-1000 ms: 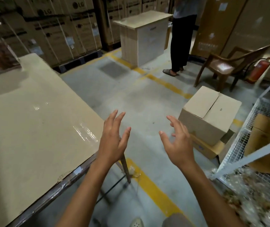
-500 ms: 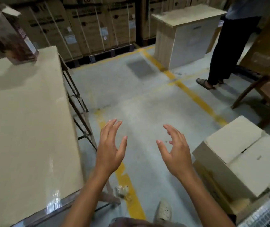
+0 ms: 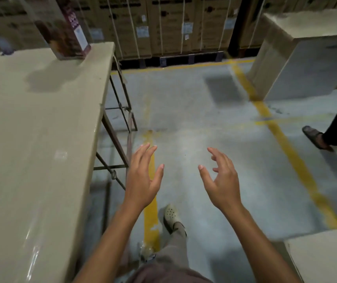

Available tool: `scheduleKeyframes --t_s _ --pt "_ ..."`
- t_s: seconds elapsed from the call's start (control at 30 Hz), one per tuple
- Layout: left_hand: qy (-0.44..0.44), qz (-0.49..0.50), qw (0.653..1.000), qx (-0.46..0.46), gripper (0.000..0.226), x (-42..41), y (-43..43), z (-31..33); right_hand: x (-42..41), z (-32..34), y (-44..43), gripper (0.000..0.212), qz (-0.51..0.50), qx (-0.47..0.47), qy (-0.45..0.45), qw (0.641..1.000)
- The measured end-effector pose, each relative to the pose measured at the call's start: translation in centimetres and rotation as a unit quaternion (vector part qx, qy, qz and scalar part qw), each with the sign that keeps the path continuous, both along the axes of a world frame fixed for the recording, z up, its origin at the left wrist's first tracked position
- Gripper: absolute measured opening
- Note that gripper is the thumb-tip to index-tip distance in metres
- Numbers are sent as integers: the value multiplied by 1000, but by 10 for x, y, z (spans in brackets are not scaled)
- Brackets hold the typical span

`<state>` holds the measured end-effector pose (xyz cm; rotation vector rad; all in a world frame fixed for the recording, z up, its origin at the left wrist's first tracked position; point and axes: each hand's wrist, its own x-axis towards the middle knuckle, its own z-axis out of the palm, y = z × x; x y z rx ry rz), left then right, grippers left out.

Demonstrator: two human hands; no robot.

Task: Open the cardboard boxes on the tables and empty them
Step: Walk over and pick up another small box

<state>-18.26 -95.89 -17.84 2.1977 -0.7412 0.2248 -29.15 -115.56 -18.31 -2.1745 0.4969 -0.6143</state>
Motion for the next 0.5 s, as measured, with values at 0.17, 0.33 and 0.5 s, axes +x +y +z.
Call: scheduleKeyframes --t_s 0.17,0.33,0.5 --pt "15 40 999 -12 51 85 -35 -16 105 -9 -43 54 52 -9 -1 999" --pt "5 72 997 -36 50 175 -63 -1 214 9 -77 57 93 -9 -22 995" --pt "-10 104 994 -29 48 255 -84 14 306 18 -102 56 134 -13 -29 990"
